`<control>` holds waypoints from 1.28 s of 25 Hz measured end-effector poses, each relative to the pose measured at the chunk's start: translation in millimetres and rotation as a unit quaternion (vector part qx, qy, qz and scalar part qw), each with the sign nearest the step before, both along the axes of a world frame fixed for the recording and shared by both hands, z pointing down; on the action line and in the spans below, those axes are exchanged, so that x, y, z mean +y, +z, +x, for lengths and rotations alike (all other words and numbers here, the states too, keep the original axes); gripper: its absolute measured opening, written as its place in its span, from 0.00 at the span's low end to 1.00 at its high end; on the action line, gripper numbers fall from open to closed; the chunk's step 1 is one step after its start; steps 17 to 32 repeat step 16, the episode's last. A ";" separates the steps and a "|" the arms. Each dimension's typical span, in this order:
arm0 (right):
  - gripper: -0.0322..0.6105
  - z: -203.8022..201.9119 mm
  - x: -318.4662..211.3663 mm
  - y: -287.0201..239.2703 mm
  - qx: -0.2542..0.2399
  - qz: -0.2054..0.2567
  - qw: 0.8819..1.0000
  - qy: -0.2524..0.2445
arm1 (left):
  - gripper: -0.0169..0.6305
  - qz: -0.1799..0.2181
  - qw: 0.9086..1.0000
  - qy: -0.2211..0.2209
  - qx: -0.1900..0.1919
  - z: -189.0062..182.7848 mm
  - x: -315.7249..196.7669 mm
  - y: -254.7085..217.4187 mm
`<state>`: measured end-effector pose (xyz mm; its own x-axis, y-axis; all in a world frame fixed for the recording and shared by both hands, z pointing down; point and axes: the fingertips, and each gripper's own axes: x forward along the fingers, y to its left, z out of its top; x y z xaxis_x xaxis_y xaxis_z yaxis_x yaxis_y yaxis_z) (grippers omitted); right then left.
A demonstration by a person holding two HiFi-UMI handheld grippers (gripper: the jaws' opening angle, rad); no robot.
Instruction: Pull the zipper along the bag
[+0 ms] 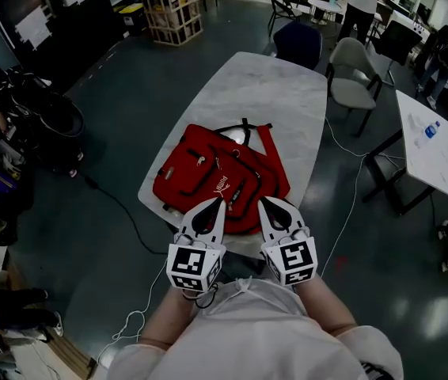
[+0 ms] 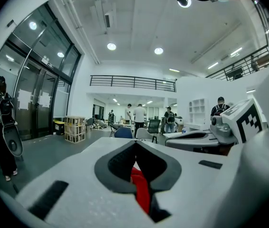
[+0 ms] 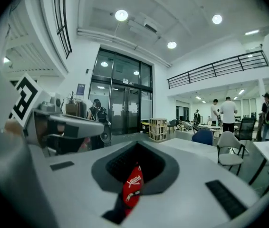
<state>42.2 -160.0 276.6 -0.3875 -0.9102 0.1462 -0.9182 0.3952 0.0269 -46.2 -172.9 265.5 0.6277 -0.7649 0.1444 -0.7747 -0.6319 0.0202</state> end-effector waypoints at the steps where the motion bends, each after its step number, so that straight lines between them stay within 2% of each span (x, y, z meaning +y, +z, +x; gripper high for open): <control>1: 0.09 -0.8 -0.8 0.9 0.007 -0.002 1.000 0.001 | 0.05 0.000 1.000 -0.001 0.001 -0.7 -0.5 -0.4; 7: 0.09 -6.0 -0.6 10.4 -0.001 -0.017 1.000 -0.003 | 0.05 -0.009 1.000 -0.001 -0.001 -4.1 -0.8 9.0; 13: 0.09 -8.2 -3.4 12.2 0.014 -0.015 1.000 -0.003 | 0.05 -0.010 1.000 -0.007 0.001 -9.1 -8.2 12.3; 32: 0.09 -8.6 -4.9 11.3 0.014 -0.018 1.000 -0.002 | 0.05 -0.010 1.000 -0.008 0.000 -9.8 -11.2 11.2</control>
